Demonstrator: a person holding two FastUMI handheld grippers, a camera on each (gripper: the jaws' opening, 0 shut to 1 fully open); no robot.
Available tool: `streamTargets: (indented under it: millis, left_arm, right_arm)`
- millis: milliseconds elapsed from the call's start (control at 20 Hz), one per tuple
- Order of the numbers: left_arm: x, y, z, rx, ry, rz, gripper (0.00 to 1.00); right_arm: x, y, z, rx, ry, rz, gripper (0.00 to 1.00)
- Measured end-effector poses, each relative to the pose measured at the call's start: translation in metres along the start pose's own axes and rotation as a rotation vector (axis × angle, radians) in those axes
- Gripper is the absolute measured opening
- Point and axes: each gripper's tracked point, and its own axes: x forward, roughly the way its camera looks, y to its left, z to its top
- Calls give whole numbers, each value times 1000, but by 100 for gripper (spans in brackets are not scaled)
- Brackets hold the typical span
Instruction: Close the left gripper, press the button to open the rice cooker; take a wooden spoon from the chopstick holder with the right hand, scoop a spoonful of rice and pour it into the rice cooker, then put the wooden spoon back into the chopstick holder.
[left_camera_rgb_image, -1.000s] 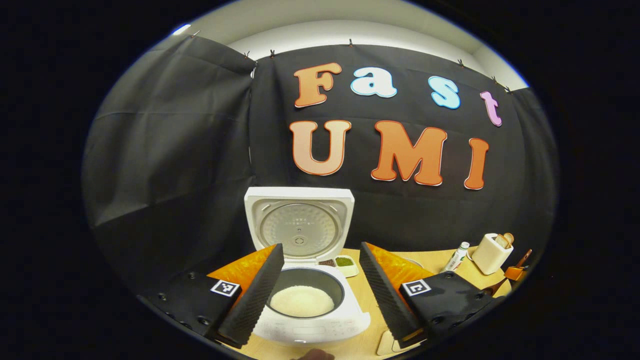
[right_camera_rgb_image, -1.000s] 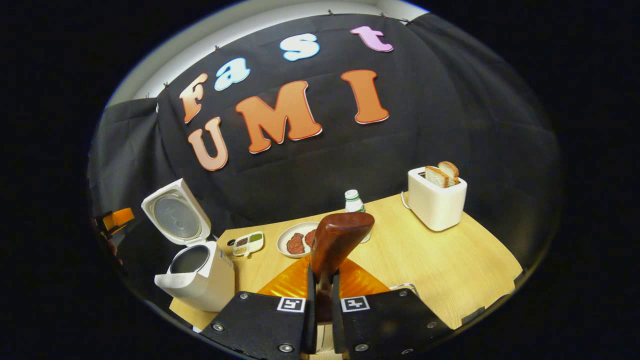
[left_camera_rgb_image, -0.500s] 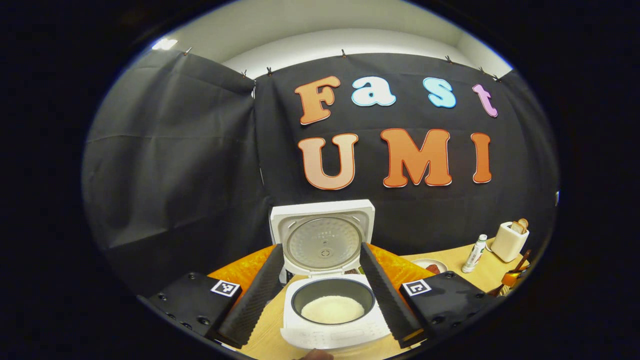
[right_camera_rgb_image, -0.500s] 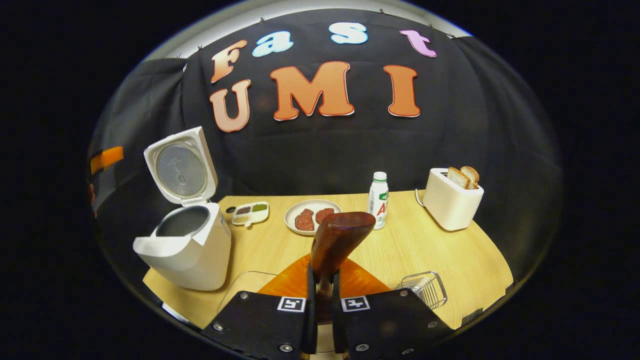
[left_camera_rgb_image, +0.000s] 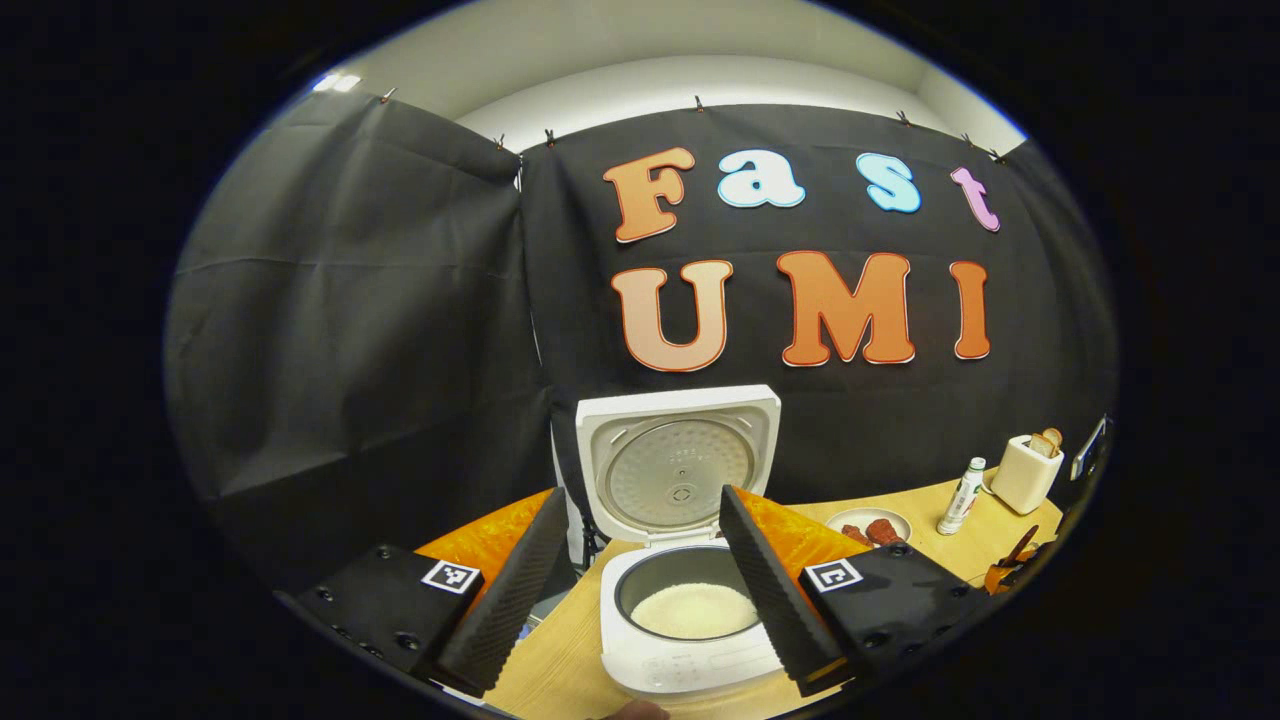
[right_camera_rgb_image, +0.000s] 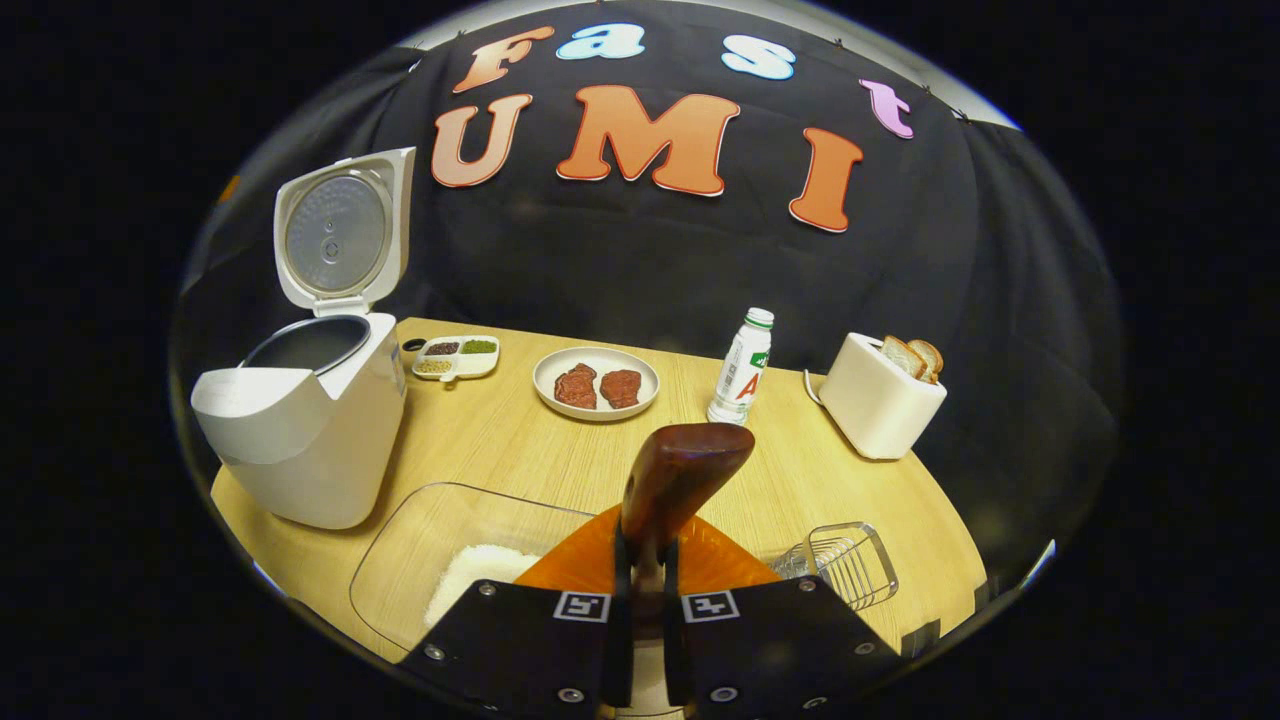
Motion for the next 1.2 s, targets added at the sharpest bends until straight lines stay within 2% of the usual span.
streamTargets:
  millis: [200, 250, 300, 600, 750, 850, 900, 950, 1100, 1150, 1200]
  left_arm:
    - [0, 8, -6, 5, 6, -1, 100]
    - [1, 7, -7, 5, 9, -5, 100]
    - [1, 8, -7, 5, 11, -7, 100]
    - [0, 10, -18, 9, 34, -18, 100]
    - [-1, 15, -24, 8, 47, -19, 100]
    - [-1, 16, -29, 8, 56, -19, 100]
    - [-1, 17, -30, 11, 59, -17, 100]
    - [-2, 19, -31, 12, 59, -15, 100]
    - [-2, 24, -32, 11, 65, -11, 100]
    - [-2, 27, -34, 10, 68, -9, 100]
    - [-1, 28, -36, 10, 71, -5, 100]
  right_arm:
    - [0, 4, -8, -30, -32, -46, 12]
    - [-1, 7, -10, -43, -41, -46, 16]
    - [-3, 11, -14, -49, -46, -44, 12]
    - [-18, 31, -28, -55, -52, -33, 12]
    - [-25, 37, -30, -14, -37, -3, 12]
    - [-28, 42, -30, 57, -17, 26, 12]
    - [-30, 46, -30, 100, -5, 46, 15]
    - [-32, 50, -32, 137, 8, 63, 12]
    - [-35, 64, -30, 188, 36, 102, 12]
    - [-36, 68, -31, 209, 46, 117, 15]
    - [-36, 73, -29, 232, 58, 131, 12]
